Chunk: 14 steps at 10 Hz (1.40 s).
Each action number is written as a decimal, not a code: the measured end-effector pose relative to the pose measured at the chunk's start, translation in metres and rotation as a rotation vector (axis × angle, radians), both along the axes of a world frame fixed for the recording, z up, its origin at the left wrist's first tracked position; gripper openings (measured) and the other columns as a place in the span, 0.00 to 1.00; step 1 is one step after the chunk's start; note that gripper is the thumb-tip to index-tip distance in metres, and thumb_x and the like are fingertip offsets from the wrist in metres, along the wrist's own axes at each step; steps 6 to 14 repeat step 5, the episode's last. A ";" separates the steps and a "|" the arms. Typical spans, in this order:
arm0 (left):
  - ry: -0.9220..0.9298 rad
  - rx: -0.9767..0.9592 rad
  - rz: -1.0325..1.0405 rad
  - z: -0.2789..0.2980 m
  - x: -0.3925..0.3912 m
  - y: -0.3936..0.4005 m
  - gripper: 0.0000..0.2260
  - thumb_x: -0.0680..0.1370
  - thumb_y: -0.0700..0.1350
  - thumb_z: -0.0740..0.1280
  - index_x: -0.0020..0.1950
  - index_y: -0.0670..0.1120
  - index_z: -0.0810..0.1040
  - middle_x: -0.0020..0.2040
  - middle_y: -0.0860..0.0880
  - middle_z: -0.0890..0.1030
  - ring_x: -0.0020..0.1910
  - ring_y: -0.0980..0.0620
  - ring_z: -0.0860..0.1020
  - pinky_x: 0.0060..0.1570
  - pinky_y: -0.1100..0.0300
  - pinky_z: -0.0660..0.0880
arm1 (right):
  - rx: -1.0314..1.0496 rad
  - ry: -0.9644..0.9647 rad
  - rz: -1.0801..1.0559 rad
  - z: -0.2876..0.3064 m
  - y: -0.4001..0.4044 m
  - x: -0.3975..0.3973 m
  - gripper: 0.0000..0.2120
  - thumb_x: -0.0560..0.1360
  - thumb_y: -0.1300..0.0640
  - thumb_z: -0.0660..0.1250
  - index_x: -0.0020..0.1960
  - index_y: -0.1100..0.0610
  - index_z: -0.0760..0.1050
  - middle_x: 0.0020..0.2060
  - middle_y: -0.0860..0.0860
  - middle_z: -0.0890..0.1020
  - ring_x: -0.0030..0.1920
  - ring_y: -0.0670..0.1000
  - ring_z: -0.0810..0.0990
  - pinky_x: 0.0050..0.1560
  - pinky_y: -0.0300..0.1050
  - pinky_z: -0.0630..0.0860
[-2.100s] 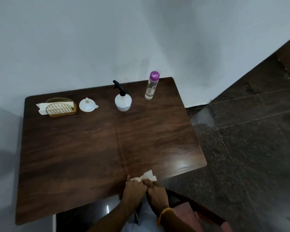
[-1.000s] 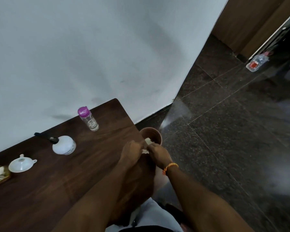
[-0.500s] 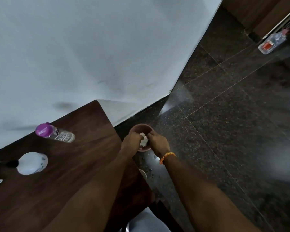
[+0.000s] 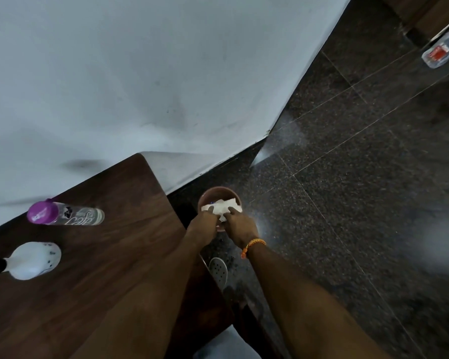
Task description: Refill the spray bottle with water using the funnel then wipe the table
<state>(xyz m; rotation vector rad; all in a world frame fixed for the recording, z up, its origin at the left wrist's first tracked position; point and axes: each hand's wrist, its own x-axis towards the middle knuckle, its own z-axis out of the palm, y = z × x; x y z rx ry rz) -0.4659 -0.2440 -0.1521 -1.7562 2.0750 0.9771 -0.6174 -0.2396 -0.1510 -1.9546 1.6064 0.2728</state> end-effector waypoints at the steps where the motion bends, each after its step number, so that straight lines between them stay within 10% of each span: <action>1: -0.081 0.065 -0.090 -0.003 -0.001 0.003 0.18 0.83 0.45 0.63 0.72 0.41 0.73 0.71 0.40 0.76 0.66 0.40 0.78 0.64 0.47 0.76 | 0.075 0.024 0.013 -0.011 0.002 -0.003 0.12 0.79 0.54 0.65 0.61 0.53 0.79 0.63 0.54 0.80 0.55 0.60 0.84 0.51 0.57 0.83; 14: -0.018 -0.009 -0.031 0.000 0.000 0.024 0.16 0.83 0.46 0.63 0.71 0.45 0.74 0.69 0.44 0.77 0.68 0.44 0.76 0.68 0.49 0.74 | 0.103 -0.003 0.002 -0.001 0.019 0.017 0.08 0.81 0.53 0.65 0.56 0.54 0.80 0.51 0.54 0.85 0.49 0.57 0.85 0.49 0.56 0.84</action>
